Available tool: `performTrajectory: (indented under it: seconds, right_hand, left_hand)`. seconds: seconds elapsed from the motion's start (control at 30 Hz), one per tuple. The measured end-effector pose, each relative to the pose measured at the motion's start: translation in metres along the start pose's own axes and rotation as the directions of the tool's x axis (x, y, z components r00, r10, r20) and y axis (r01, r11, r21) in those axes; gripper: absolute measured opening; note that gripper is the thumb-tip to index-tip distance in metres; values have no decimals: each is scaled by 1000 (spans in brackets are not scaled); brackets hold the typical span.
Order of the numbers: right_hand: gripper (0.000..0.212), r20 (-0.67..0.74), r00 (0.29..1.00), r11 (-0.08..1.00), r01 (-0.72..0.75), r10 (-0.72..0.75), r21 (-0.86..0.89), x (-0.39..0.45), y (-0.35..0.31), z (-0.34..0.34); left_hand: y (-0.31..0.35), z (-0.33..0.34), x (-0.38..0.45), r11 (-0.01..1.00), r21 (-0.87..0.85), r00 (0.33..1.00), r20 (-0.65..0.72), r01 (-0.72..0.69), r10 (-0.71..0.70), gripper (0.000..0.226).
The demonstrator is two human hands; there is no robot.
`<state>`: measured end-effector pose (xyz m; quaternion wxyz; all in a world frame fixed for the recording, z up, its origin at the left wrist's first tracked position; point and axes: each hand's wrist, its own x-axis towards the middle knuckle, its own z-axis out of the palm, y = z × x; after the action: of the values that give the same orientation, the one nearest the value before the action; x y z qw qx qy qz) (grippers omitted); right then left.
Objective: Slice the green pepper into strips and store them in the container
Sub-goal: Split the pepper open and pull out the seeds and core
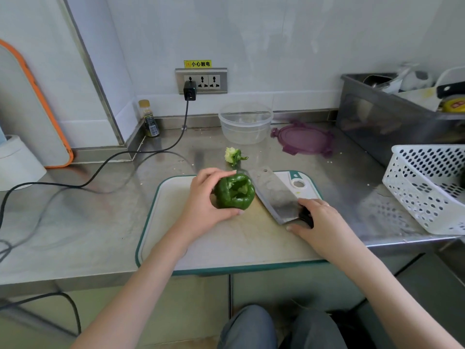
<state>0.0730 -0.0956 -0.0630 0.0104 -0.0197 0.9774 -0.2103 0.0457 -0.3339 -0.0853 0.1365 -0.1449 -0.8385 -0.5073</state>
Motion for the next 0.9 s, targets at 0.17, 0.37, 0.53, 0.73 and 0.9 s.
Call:
performTrajectory:
  seconds: [0.17,0.37,0.53,0.73,0.9]
  right_hand:
    - [53,-76,997,999,14,-11,35,0,-6,-6]
    - [30,50,995,996,-86,87,-18,11,-17,-37]
    - [25,184,981,974,-102,65,201,15,-21,-51]
    - [18,-53,997,937,69,-54,343,11,-36,-66]
    - [17,48,989,927,112,-138,358,-8,-61,-69]
  left_hand:
    - [2,-3,0,989,-128,997,27,70,-67,71]
    - [-4,-2,-1,961,-244,990,89,131,-113,64]
    - [-3,0,-1,967,-238,996,23,93,-90,66]
    - [-1,-1,-4,961,-262,996,11,86,-86,50]
    - [1,0,-6,963,-260,992,-82,70,-94,49]
